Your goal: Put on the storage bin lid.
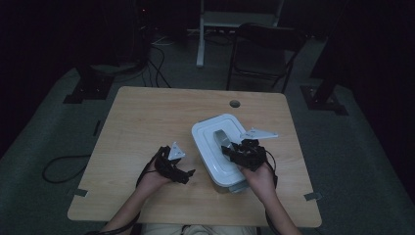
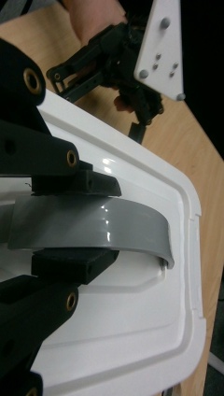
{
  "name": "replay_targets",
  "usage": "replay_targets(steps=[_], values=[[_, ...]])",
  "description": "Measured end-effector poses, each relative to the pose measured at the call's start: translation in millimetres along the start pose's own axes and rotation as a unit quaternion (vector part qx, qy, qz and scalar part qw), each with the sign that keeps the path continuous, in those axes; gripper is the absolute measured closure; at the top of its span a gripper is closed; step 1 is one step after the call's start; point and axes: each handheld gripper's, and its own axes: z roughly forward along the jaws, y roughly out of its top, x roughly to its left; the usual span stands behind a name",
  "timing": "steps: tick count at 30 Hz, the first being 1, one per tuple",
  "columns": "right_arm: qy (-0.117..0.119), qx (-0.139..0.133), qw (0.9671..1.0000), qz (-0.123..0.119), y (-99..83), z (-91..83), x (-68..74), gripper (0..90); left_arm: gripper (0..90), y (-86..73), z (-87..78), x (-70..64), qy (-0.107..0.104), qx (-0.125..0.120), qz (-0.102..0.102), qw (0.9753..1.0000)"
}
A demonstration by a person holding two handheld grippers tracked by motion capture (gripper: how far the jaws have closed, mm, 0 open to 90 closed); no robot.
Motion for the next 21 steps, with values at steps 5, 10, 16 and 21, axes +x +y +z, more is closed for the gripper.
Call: replay_targets(steps=[5,10,16,21], values=[[-0.018,0.013,0.9996,-0.017,-6.1,6.1,3.5,68.1,0.5,0.0,-0.3,-0.7,0.001,-0.002,-0.003,1.0],[-0.02,0.015,0.9996,-0.015,-4.9,6.6,4.0,68.0,0.5,-0.1,0.2,-2.2,0.001,-0.001,-0.003,1.0],[-0.017,0.027,0.9994,-0.013,1.0,5.5,4.7,67.2,0.5,2.3,0.3,-0.4,-0.001,-0.002,-0.005,1.0],[-0.008,0.026,0.9996,-0.004,3.1,2.3,1.5,66.4,0.5,3.1,0.2,1.1,0.001,-0.004,-0.008,1.0]])
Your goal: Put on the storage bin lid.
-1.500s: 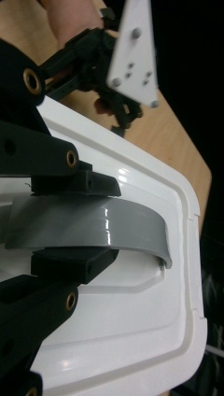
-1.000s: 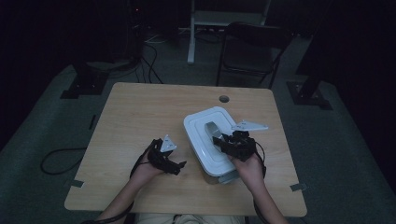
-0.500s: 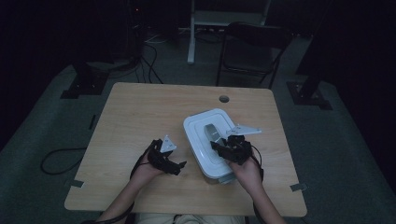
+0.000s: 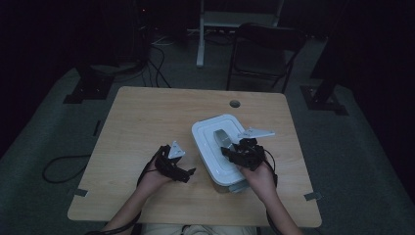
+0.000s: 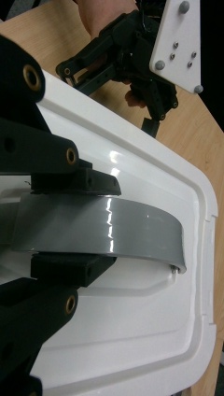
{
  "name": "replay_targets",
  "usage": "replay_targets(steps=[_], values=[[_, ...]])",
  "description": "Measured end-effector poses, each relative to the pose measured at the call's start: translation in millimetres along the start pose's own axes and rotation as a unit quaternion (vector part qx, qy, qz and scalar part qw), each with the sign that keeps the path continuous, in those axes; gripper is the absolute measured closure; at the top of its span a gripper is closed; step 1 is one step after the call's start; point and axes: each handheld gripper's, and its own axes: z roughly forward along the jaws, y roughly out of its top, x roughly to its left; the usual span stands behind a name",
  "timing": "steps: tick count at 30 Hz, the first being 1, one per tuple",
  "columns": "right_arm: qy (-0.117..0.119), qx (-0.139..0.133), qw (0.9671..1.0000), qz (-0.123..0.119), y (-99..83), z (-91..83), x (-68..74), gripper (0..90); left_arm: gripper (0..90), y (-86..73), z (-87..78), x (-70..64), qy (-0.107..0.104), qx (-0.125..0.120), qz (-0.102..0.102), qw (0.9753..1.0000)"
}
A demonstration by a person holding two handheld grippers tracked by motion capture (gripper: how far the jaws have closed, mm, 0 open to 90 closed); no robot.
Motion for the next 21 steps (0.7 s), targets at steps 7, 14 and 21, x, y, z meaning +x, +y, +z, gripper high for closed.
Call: replay_targets(steps=[7,14,21], values=[[0.01,-0.011,0.9999,-0.002,2.3,-6.6,2.3,58.3,0.5,0.4,-1.1,1.3,0.001,-0.001,-0.002,1.0],[0.013,-0.044,0.999,-0.001,8.9,-23.9,-3.4,48.3,0.5,2.0,-2.3,4.0,0.003,-0.006,-0.01,0.9999],[-0.01,-0.087,0.9961,0.004,14.1,-36.9,-21.6,25.5,0.5,3.1,-1.4,5.9,0.004,-0.007,-0.014,0.9999]])
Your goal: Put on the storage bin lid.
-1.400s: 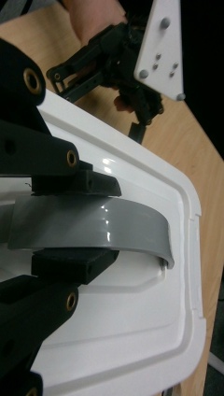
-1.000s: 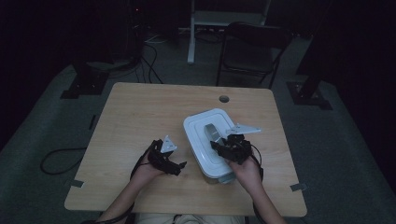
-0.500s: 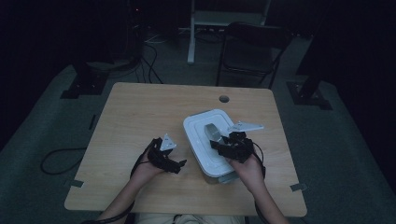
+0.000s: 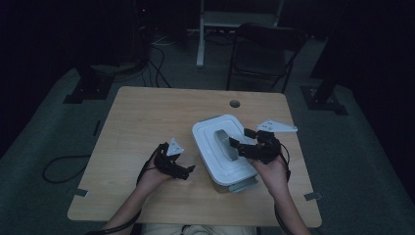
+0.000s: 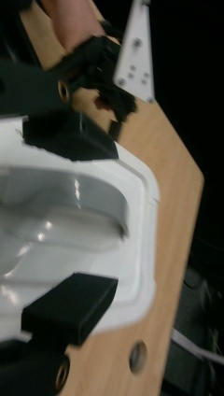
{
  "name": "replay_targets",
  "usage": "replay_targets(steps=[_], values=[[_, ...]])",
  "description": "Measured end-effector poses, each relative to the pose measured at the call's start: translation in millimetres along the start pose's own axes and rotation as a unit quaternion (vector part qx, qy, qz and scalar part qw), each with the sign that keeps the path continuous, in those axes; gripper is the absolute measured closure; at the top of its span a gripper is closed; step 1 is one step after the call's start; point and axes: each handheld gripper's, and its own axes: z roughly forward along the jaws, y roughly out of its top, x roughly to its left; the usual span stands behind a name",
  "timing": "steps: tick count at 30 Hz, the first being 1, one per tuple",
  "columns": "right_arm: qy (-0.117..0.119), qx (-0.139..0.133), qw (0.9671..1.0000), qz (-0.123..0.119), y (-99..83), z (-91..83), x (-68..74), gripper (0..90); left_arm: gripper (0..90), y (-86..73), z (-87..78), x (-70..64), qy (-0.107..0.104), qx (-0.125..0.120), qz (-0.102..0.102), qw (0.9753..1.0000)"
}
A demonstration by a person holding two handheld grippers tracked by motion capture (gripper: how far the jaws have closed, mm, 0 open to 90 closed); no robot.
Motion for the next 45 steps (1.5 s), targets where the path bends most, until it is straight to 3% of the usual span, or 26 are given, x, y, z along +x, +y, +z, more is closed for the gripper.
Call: replay_targets(steps=[1,4,6,9,13,16,17,20,23,29,37,45], values=[[0.0,0.0,1.0,0.0,0.0,0.0,0.0,25.5,0.5,0.2,0.2,0.2,0.001,0.0,0.0,1.0],[-0.018,-0.009,0.9998,0.008,0.4,-2.9,-16.2,12.4,0.5,0.9,0.3,0.9,0.002,-0.003,-0.004,1.0],[-0.023,-0.01,0.9997,0.007,0.0,-3.4,-18.9,13.4,0.5,1.3,0.4,1.3,0.003,-0.004,-0.006,1.0],[-0.055,-0.019,0.9982,0.013,-3.7,-3.1,-39.1,13.1,0.5,2.2,0.7,2.4,0.004,-0.004,-0.007,1.0],[-0.066,-0.029,0.9973,0.012,-8.5,-1.1,-52.9,12.9,0.5,3.0,1.4,2.9,0.004,-0.007,-0.011,0.9999],[-0.066,-0.02,0.9975,0.018,-12.2,1.5,-64.0,12.7,0.5,3.0,2.5,3.5,0.003,-0.007,-0.011,0.9999],[-0.069,-0.022,0.997,0.028,-18.0,5.6,-76.1,12.4,0.5,3.0,3.7,3.2,0.002,-0.008,-0.015,0.9998],[-0.079,-0.021,0.9962,0.03,-24.1,10.5,-86.5,12.4,0.5,3.3,6.2,2.7,-0.001,-0.01,-0.018,0.9998],[-0.1,-0.022,0.9942,0.033,-33.1,17.1,-98.9,12.4,0.5,3.9,8.1,2.1,-0.002,-0.009,-0.018,0.9998],[-0.119,-0.024,0.9908,0.06,-50.4,25.5,-121.3,12.4,0.5,5.1,9.9,1.9,0.0,-0.014,-0.023,0.9996],[-0.151,0.008,0.987,0.055,-76.0,38.7,-131.0,12.4,0.5,11.8,14.2,-2.8,-0.007,-0.021,-0.021,0.9995],[-0.138,0.038,0.988,0.06,-97.9,51.5,-130.3,12.4,0.5,15.1,19.0,-5.9,-0.012,-0.021,-0.018,0.9995]])
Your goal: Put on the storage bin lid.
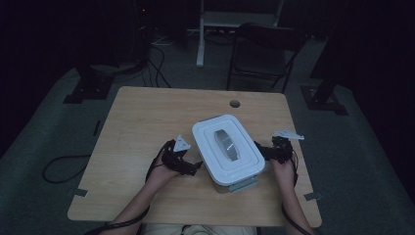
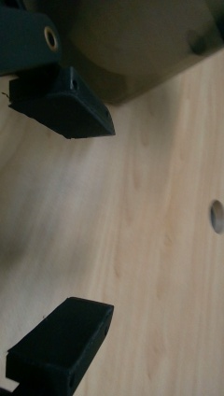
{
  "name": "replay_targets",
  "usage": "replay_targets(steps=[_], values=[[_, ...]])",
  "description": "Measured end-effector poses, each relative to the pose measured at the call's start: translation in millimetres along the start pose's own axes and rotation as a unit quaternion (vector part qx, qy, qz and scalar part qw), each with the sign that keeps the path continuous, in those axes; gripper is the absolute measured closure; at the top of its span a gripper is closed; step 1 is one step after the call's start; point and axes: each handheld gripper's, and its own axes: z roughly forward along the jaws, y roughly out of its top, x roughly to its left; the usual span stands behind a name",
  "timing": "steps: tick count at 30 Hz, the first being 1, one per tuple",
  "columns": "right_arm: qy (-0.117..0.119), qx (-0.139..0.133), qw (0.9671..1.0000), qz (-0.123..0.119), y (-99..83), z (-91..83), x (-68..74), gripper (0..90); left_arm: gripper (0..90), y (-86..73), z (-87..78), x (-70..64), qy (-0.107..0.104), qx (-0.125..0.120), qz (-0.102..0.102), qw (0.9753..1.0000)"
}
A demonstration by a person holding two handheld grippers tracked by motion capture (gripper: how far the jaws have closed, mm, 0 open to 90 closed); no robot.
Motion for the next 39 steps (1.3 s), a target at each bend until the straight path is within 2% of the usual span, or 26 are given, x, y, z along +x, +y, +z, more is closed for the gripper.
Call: replay_targets(steps=[8,12,16,20,23,26,30,35,39], values=[[0.023,0.015,0.9996,-0.007,-11.9,8.5,13.8,12.4,0.5,3.2,1.4,-0.1,0.0,0.004,0.003,1.0],[0.029,0.022,0.9992,-0.019,-13.4,10.9,20.5,14.5,0.5,4.7,1.8,0.8,0.001,0.009,0.006,0.9999],[0.037,0.019,0.9991,-0.012,-15.6,9.2,20.1,15.5,0.5,6.7,4.0,4.4,0.005,0.015,0.005,0.9999],[0.045,0.023,0.9986,-0.015,-16.8,6.9,22.3,16.5,0.5,9.6,5.7,6.0,0.012,0.018,0.008,0.9997],[0.065,0.031,0.9974,-0.005,-20.0,6.8,23.9,16.6,0.5,10.5,6.1,7.5,0.017,0.018,0.01,0.9996],[0.073,0.03,0.9969,0.004,-22.8,6.5,26.0,16.6,0.5,11.5,6.0,11.5,0.021,0.023,0.011,0.9995],[0.069,0.031,0.9971,0.004,-25.7,2.5,34.1,17.9,0.5,11.7,5.2,15.3,0.024,0.025,0.013,0.9993],[0.055,0.031,0.9979,-0.012,-27.2,-2.3,43.7,18.8,0.5,11.6,3.5,18.9,0.031,0.028,0.015,0.999],[0.062,0.03,0.9975,-0.016,-29.8,-4.4,50.1,19.1,0.5,10.8,1.7,23.1,0.04,0.029,0.015,0.9987]])
